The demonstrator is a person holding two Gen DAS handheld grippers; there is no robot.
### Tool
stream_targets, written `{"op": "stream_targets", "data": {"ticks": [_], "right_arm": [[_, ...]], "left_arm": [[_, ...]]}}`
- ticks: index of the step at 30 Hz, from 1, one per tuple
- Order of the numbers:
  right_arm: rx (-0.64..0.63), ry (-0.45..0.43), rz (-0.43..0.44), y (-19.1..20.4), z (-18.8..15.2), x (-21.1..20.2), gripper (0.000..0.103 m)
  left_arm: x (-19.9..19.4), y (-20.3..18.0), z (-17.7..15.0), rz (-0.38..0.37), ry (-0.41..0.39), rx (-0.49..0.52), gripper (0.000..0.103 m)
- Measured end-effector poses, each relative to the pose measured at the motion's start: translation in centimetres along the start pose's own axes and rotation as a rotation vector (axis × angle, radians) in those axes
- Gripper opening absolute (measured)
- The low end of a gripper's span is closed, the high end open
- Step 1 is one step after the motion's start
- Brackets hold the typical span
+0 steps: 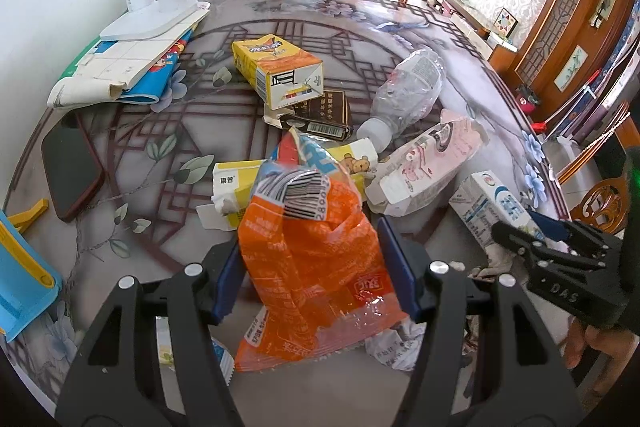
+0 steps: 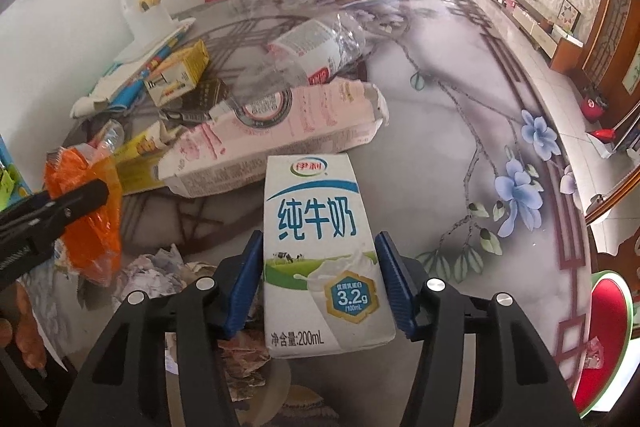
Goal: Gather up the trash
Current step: 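Grasp the white milk carton with the right gripper while the left holds the orange bag, then carry the milk carton and orange bag to the red bin and drop them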
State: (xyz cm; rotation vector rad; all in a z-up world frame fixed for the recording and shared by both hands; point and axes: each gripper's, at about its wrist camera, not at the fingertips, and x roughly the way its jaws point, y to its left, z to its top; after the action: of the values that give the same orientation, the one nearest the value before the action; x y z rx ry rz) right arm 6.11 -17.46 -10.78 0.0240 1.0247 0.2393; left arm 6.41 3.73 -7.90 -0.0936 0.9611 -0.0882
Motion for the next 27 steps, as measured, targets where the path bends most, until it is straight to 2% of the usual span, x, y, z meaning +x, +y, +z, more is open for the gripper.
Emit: {"op": "stream_targets", "data": {"ticks": [10, 18, 22, 24, 27], "right_arm": [[0.024, -0.045, -0.011, -2.3, -0.6, -2.0, 0.053], [0.097, -0.077, 0.005, -5.2, -0.8, -3.6, 0.053], [0.106, -0.113, 0.026, -5.7, -0.8, -5.0, 0.053], [0.112, -0.125, 0.026, -6.1, -0.9, -5.6, 0.053], [0.141, -0.147, 0.039, -7.3, -1.0, -6.6, 0.053]], "left_arm": [[0.0, -0.2, -0.1, 0.004, 0.000, 0.008, 0.059], [-0.5, -0.9, 0.2, 0.057, -0.029, 0.045, 0.059], [-2.5, -1.9, 0.1, 0.034, -0.107, -0.013, 0.059], [-2.8, -3.5, -0.5, 0.019, -0.113, -0.018, 0.059], [-2.9, -6.3, -1.3, -0.043, -0.100, -0.011, 0.059]]}}
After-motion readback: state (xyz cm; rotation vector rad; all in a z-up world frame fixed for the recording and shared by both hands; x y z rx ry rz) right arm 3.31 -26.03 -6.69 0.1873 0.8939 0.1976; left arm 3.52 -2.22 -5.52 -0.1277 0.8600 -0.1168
